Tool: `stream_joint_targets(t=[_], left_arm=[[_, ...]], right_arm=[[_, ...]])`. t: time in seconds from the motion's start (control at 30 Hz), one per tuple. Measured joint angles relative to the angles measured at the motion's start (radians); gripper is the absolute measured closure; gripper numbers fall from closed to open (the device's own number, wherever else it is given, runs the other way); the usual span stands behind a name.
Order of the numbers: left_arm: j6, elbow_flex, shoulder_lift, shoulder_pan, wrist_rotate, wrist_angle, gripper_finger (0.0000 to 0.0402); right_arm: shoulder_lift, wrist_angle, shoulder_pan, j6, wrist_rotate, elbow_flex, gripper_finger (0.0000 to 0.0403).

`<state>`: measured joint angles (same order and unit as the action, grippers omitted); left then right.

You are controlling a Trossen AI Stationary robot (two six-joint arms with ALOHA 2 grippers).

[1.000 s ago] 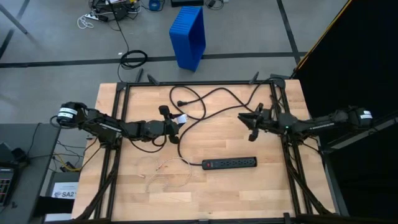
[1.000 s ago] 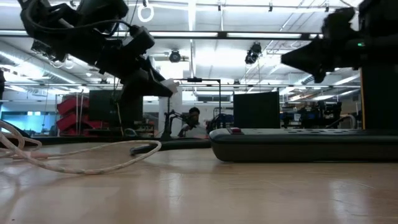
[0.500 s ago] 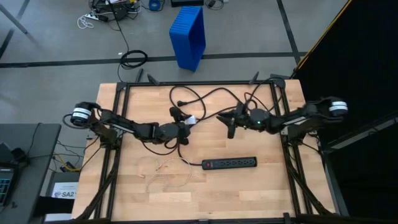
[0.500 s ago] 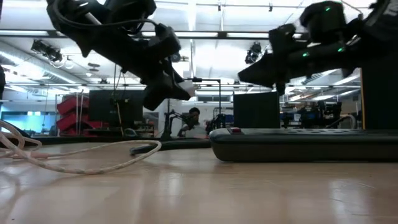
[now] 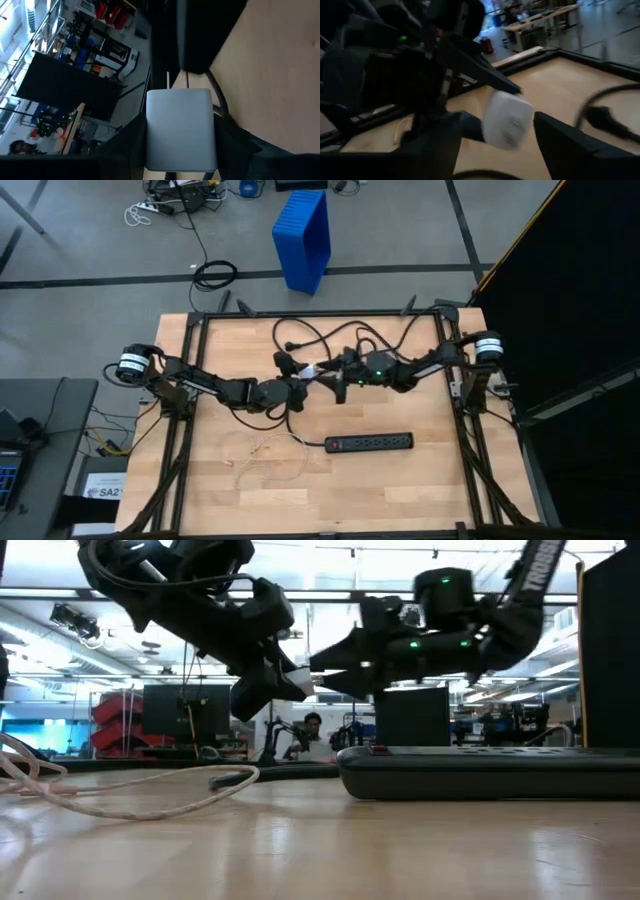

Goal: Insert USB
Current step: Insert the pink charger cable into the white charger adapter

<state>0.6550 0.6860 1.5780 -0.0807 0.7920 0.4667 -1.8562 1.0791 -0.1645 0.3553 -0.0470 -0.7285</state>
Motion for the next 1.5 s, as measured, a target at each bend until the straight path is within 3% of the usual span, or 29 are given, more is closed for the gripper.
stream_joint_targets(t=[0.13, 0.33, 0.5, 0.7, 0.77, 0.97, 1.07, 1.3, 1.5], left_arm=[[0.009, 0.001, 0.000, 0.000, -0.003, 0.014, 0.0245], [0.013, 0.001, 0.000, -0.012, -0.004, 0.017, 0.0245], [0.016, 0.001, 0.000, -0.029, -0.012, 0.014, 0.0245], [0.026, 0.000, 0.000, -0.038, 0.000, 0.007, 0.0245], [0.024, 0.000, 0.000, -0.041, 0.001, 0.008, 0.0243], [-0.009, 0.001, -0.019, -0.092, 0.194, 0.004, 0.0197], [-0.011, -0.004, -0.044, -0.126, 0.236, -0.008, 0.0172], [-0.258, -0.106, -0.227, -0.155, 0.232, -0.126, 0.0164], [-0.569, -0.211, -0.409, -0.179, 0.014, -0.274, 0.0176]], right_arm=[[-0.044, -0.051, -0.016, 0.038, -0.005, -0.058, 0.0156], [-0.075, -0.087, -0.022, 0.047, -0.035, -0.106, 0.0177], [-0.075, -0.088, -0.030, 0.046, -0.081, -0.108, 0.0220], [-0.074, -0.100, -0.038, 0.076, -0.134, -0.109, 0.0301], [-0.073, -0.101, -0.041, 0.074, -0.149, -0.109, 0.0301], [-0.067, -0.084, -0.064, 0.029, -0.251, -0.113, 0.0309], [-0.057, -0.089, -0.081, 0.029, -0.300, -0.110, 0.0309], [-0.051, -0.076, -0.104, 0.023, -0.407, -0.046, 0.0309], [-0.049, 0.108, -0.097, 0.018, -0.443, 0.081, 0.0309]])
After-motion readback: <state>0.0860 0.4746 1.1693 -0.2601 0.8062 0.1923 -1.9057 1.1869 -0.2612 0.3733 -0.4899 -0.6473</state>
